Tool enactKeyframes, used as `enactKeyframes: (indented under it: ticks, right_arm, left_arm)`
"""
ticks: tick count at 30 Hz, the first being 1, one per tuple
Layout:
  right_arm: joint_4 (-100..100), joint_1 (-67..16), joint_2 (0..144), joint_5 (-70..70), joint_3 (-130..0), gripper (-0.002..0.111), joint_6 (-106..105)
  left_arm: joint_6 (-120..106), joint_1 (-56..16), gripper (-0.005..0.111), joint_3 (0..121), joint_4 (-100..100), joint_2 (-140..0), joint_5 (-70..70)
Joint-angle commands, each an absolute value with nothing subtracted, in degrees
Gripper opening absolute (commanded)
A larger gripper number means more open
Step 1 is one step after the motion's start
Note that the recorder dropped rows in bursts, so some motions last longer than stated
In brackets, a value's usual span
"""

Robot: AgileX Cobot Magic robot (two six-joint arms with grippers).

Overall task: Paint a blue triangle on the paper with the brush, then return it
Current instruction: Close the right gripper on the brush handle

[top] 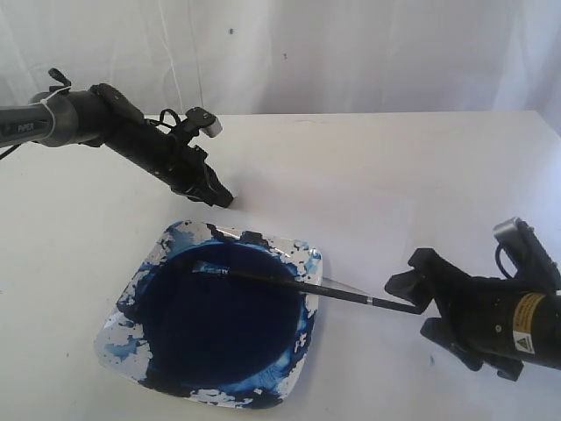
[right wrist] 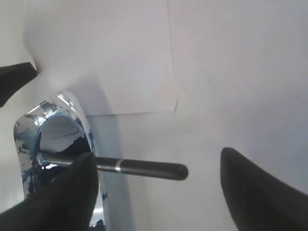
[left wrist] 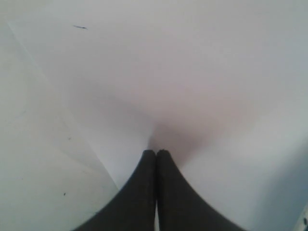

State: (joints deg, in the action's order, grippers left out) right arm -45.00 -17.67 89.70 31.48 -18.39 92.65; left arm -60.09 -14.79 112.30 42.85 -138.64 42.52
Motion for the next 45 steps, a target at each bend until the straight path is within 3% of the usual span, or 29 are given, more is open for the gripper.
enactKeyframes:
  ticks: [1, 30, 39, 45]
  right_arm:
    - [-53.1, -17.7, 89.5, 35.7, -18.6, 0.066, 95.4]
    - [-44.3, -21.8, 100.4, 37.4, -26.4, 0.065, 98.5]
    - [-39.2, -21.8, 101.4, 35.9, -27.3, 0.047, 94.9]
    - [-37.9, -21.8, 101.4, 34.7, -28.2, 0.042, 94.7]
  left_arm:
    - [-59.9, -15.1, 0.000, 112.0, 42.1, -139.6, 43.0]
    - [-59.9, -15.1, 0.000, 112.0, 42.3, -139.6, 43.0]
    - [-59.9, -15.1, 0.000, 112.0, 42.3, -139.6, 43.0]
    - [-59.9, -15.1, 0.000, 112.0, 42.3, -139.6, 43.0]
